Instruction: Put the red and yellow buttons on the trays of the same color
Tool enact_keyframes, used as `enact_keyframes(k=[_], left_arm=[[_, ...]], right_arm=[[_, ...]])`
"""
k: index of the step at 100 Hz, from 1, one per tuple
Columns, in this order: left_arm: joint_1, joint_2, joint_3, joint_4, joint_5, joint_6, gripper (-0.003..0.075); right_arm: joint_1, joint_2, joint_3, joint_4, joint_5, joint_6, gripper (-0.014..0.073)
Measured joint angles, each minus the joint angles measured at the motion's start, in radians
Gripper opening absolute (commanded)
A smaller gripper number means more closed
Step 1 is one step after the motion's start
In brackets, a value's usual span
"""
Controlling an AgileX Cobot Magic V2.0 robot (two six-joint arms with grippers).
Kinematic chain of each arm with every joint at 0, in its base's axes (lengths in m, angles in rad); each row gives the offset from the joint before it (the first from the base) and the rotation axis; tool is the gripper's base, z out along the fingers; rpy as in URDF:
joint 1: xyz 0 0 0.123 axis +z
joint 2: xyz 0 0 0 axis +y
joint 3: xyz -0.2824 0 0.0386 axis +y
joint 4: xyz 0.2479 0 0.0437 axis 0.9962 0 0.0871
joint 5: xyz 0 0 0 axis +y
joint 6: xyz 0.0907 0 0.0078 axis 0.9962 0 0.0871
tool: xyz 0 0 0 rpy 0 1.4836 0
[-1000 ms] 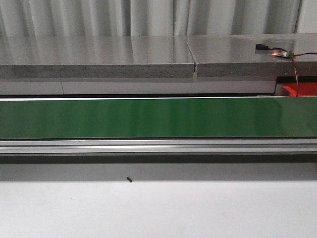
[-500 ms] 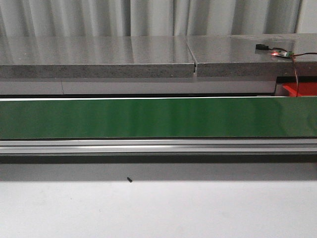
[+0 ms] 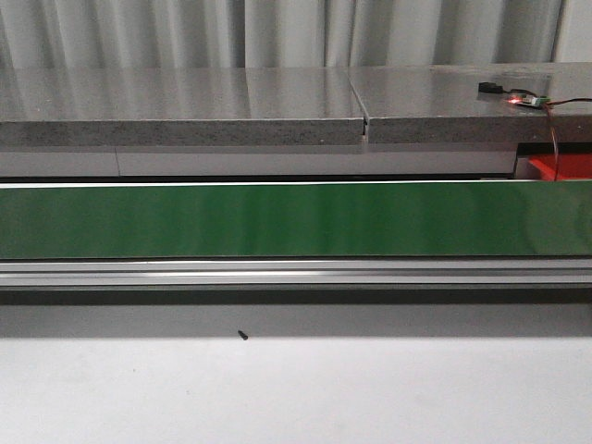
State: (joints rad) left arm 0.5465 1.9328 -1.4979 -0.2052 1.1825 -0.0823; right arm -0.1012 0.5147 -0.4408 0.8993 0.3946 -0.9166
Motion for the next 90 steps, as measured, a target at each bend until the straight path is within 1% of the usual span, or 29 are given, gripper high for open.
enact_keyframes(k=[20, 42, 61, 78, 90], left_arm=[[0.0, -0.129, 0.0, 0.0, -0.031, 0.034, 0.0162], [-0.012, -0.252, 0.0, 0.0, -0.016, 0.062, 0.0162], [-0.078, -0.264, 0.0, 0.002, 0.036, 0.082, 0.0162], [-0.152, -0.264, 0.0, 0.002, 0.036, 0.082, 0.0162], [-0.182, -0.243, 0.0, 0.002, 0.044, 0.082, 0.0162]], right_arm=[[0.0, 0.0, 0.0, 0.0, 0.0, 0.0, -0.0067], [0.0, 0.0, 0.0, 0.0, 0.002, 0.0, -0.0067], [0.0, 0.0, 0.0, 0.0, 0.002, 0.0, -0.0067], [0.0, 0.0, 0.0, 0.0, 0.004, 0.0, -0.0067], [0.0, 0.0, 0.0, 0.0, 0.004, 0.0, -0.0067]])
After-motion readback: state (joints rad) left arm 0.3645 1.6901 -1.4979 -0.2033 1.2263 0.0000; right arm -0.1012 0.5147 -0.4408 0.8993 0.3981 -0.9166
